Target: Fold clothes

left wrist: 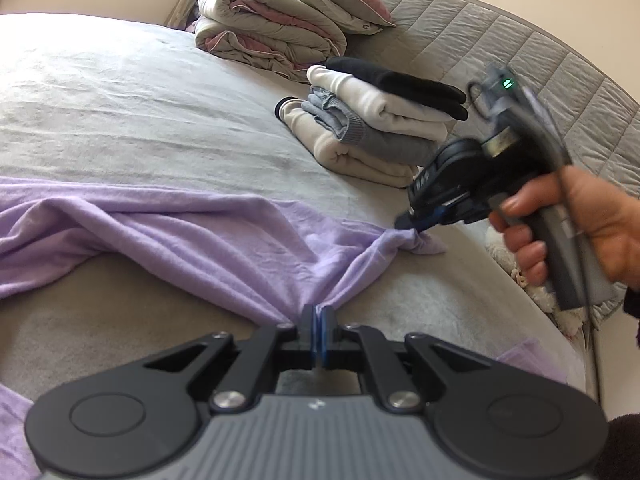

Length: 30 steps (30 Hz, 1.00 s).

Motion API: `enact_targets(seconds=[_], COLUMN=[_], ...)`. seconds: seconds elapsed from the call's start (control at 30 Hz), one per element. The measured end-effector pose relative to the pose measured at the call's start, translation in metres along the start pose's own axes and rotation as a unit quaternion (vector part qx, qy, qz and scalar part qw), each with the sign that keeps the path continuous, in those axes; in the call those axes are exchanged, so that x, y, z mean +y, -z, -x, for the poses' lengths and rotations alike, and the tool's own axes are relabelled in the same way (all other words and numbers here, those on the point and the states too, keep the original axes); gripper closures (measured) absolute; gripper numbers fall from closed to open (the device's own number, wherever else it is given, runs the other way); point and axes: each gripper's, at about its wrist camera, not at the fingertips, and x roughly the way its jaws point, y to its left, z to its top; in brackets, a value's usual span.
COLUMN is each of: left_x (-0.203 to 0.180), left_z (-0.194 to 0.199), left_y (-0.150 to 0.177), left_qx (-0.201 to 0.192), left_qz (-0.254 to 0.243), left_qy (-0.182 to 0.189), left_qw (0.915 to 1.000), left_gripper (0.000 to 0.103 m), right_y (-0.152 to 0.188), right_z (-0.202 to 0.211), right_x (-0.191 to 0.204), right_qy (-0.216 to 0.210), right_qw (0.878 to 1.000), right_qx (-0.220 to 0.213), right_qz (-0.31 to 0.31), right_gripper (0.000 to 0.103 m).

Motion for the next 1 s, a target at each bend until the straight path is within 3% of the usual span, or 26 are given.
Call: enact_targets(seconds=[0.2, 0.37, 0.47, 0.57, 0.67, 0.77, 0.9, 1.0], left_x=[-0.003, 0.000, -0.004, -0.014, -0.025, -0.033, -0.038, -0.040], left_z=[0.002, 0.015, 0.023, 0.029, 0.028, 0.022, 0.009, 0.004], left_y=[-0.014, -0.043, -0.057, -0.062, -0.053, -0.037, -0.013, -0.004], left_qx=[-0.009, -0.042, -0.060, -0.063, -0.034, 0.011, 0.067, 0.084], left_qz=[0.004, 0.007, 0.013, 0.005, -0.020, -0.055, -0.087, -0.103], left_qy=[-0.016, -0.034, -0.026, -0.010, 0.005, 0.008, -0.011, -0.026], left_qw=[0.9998, 0.9985, 0.9978, 0.9980, 0.9992, 0.9984, 0.9939, 0.9908], left_gripper=[0.102, 0.102, 0.102, 0.102, 0.102, 0.102, 0.102, 0.101], right_y=[-0.009, -0.032, -0.038, -0.034, -0.024, -0.007, 0.030, 0.054], right_z=[0.011, 0.039, 0.060, 0.073, 0.074, 0.063, 0.038, 0.022], right_x=[-0.004, -0.018, -0.025, -0.035, -0.048, -0.061, -0.077, -0.091], right_qy=[0.005, -0.040, -0.062, -0.066, -0.060, -0.056, -0.059, -0.074], right_qw=[0.999, 0.991, 0.983, 0.980, 0.983, 0.990, 0.997, 0.997], right_qx=[-0.052, -0.124, -0.168, -0.184, -0.170, -0.126, -0.051, -0.012], right_qz=[0.000, -0.041, -0.043, -0.038, -0.032, -0.030, -0.029, -0.031], right_gripper=[0.100, 0.101, 0.101, 0.101, 0.101, 0.100, 0.100, 0.100])
